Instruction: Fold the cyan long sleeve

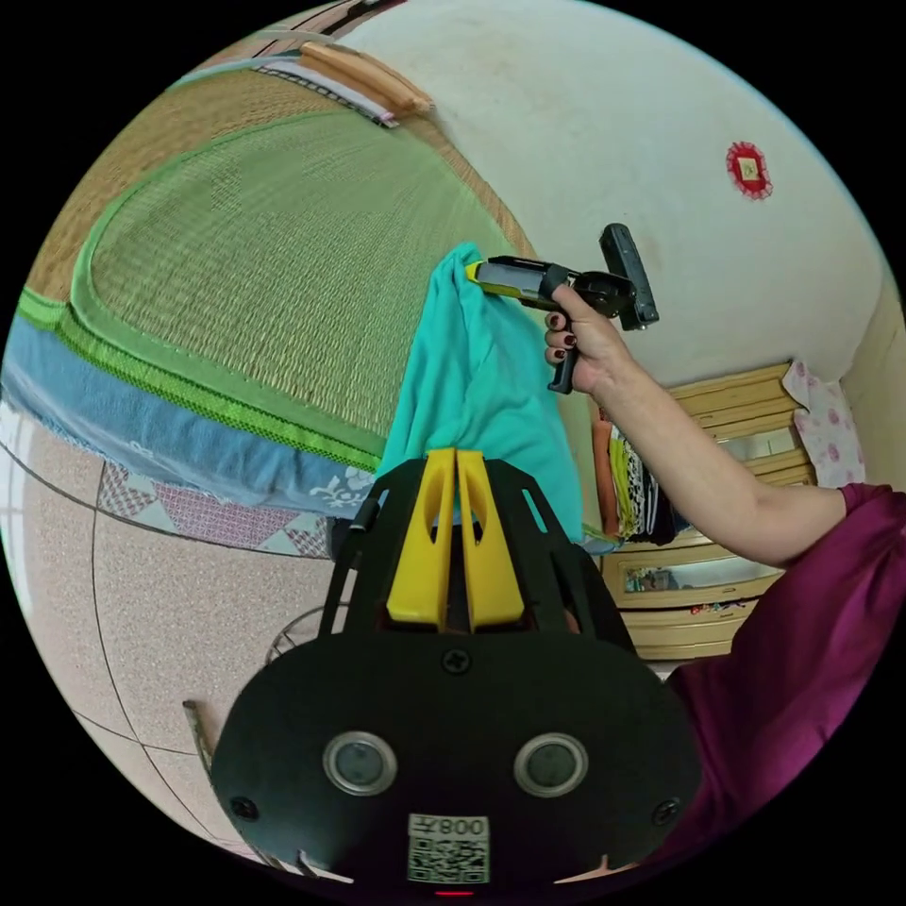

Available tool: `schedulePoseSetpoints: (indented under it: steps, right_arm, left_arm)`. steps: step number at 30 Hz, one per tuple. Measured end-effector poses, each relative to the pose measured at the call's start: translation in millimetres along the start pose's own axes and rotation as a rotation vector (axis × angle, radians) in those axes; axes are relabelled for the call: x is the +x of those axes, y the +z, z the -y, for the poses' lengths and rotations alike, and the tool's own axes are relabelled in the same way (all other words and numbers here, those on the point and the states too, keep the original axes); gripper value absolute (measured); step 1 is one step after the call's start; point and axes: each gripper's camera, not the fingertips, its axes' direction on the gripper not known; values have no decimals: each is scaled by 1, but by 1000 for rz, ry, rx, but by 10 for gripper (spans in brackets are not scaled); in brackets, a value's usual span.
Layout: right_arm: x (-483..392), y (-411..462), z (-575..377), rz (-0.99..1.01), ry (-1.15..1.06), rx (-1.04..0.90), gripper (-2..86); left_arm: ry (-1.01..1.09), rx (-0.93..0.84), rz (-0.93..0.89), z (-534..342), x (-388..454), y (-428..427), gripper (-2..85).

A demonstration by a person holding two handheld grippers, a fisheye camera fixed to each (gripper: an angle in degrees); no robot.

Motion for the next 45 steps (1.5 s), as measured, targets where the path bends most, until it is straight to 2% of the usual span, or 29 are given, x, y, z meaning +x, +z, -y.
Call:
schedulePoseSetpoints:
  steps: [5, 12, 17, 21, 26, 41, 45]
  right_arm:
    - [-3, 0, -4, -16, 22, 10, 1]
    - [3, -9, -11, 6, 19, 1, 1]
    - [15, -44, -45, 7, 43, 96, 0]
    - [50, -63, -85, -7, 145, 140, 0]
    - [87, -50, -113, -34, 242, 85, 0]
    - [113, -67, -135, -63, 181, 36, 0]
    - [94, -87, -199, 104, 113, 71, 1]
  left_arm:
    - [51, -89, 63, 16, 15, 12, 1]
    - [55, -91, 68, 34, 31, 11, 1]
    - [56, -94, 71, 45, 41, 7, 1]
    - [57, -92, 78, 54, 49, 3, 1]
    - [49, -95, 68, 66, 57, -2, 1]
    - [65, -104, 87, 114, 103, -14, 1]
    - [54, -108, 118, 115, 109, -28, 1]
